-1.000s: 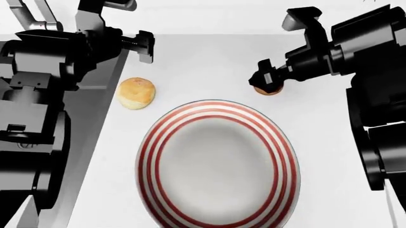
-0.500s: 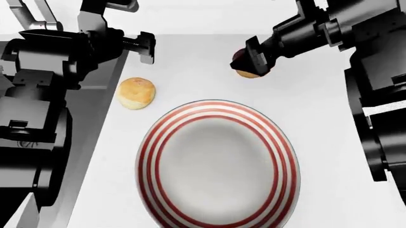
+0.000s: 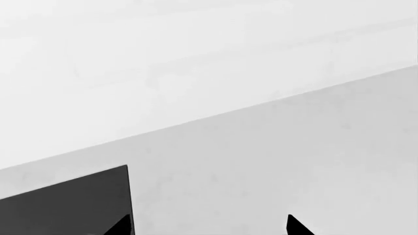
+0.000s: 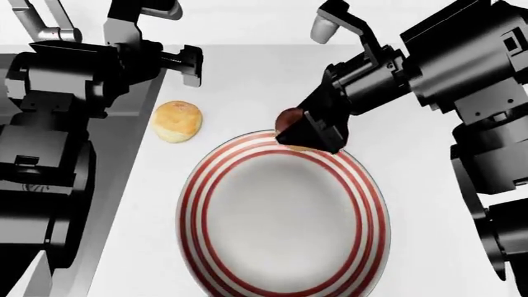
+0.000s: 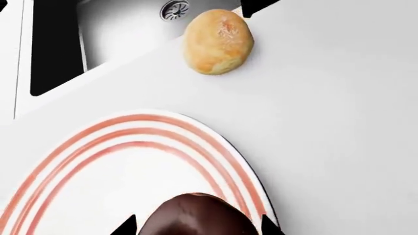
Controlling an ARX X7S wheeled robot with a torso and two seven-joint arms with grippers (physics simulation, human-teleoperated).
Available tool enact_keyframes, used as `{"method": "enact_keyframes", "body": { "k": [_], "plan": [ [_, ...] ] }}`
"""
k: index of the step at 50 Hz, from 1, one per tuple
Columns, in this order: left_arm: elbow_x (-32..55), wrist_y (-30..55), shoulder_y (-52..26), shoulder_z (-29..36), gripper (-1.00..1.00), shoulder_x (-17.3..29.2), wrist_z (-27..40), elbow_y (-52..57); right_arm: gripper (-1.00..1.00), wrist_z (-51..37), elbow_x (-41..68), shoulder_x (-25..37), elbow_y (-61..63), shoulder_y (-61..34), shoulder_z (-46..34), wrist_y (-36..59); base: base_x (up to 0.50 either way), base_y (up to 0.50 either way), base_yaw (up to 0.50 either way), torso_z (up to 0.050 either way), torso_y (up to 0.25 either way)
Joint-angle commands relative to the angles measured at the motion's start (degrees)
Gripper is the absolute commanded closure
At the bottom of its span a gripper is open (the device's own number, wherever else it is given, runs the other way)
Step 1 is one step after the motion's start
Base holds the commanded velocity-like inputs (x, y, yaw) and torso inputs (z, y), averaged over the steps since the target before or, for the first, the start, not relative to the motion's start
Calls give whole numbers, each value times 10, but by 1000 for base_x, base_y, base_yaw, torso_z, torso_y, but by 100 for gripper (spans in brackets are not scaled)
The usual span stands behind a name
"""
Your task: Place the pastries on the plates.
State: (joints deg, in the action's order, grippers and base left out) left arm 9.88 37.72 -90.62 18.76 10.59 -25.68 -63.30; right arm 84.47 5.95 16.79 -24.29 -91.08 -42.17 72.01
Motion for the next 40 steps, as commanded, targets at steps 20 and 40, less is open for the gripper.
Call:
{"method": "enact_keyframes", "body": {
  "k": [20, 40],
  "plan": [
    [9, 3, 7, -3, -100, 3, -4, 8, 100, -47, 38, -10, 91, 106, 1, 9, 0, 0, 0, 0, 0],
    [9, 0, 9, 0, -100, 4, -4, 6, 100, -43, 57, 13, 138, 129, -31, 25, -1, 0, 0, 0, 0]
  ]
}}
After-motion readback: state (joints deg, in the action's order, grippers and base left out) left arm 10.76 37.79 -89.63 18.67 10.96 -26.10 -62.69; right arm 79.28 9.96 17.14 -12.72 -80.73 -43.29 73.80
